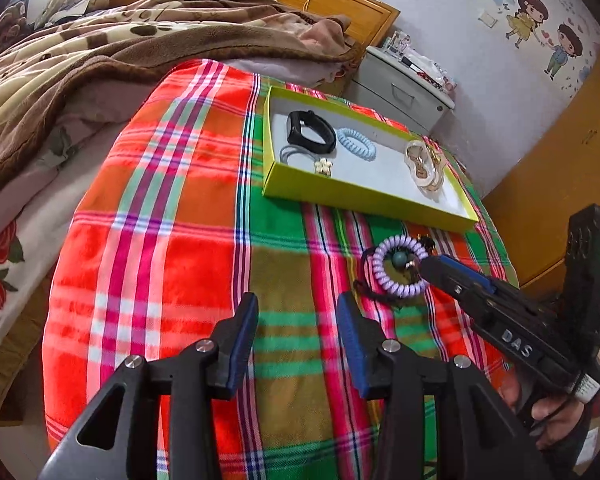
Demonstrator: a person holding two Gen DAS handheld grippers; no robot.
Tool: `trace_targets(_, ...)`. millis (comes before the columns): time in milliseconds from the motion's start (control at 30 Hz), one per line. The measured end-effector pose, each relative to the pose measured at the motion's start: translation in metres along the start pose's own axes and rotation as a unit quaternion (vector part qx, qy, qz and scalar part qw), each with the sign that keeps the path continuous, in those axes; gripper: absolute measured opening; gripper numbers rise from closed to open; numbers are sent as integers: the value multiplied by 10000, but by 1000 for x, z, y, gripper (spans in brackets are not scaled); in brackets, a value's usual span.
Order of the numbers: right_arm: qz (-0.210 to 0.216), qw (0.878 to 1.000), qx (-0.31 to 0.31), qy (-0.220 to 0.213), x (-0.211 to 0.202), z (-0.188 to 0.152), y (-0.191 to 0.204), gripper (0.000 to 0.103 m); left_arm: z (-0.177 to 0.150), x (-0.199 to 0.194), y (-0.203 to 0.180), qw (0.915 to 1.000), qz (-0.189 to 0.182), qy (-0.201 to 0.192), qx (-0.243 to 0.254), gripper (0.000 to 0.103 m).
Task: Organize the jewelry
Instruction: 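Grasp the lavender coil hair tie with the right gripper, then lift the lavender tie with the right gripper while the left gripper grasps the black teal-bead cord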
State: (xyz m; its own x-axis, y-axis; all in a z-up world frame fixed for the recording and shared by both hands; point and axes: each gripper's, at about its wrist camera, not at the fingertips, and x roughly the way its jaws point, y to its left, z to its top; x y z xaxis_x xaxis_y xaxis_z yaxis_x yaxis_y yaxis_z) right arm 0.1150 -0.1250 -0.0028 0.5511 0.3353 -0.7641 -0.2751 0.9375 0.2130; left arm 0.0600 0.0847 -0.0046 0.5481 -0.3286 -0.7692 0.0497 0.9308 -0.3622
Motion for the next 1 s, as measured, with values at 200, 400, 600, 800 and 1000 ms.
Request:
trace_targets(200, -210, 9997, 87, 11, 5, -4, 0, 26, -6, 1, 4, 9999, -51, 114, -58, 43)
trace_targets(400, -145, 9997, 199, -65, -2, -9, -4, 10, -9, 2, 5, 9998, -53, 162, -117, 43)
trace_targets(600, 182, 9989, 407, -144, -13, -17, -12, 9, -11, 4, 1, 9997, -56, 200, -88, 43)
trace_targets(800, 306, 9960, 792, -273, -29, -26, -32, 9, -12, 7, -2, 9997, -56, 246, -42, 43)
trace_targets(1000, 215, 9899, 1267, -605, -59, -36, -61, 10, -11, 8, -10, 9996, -95, 273, 70, 43)
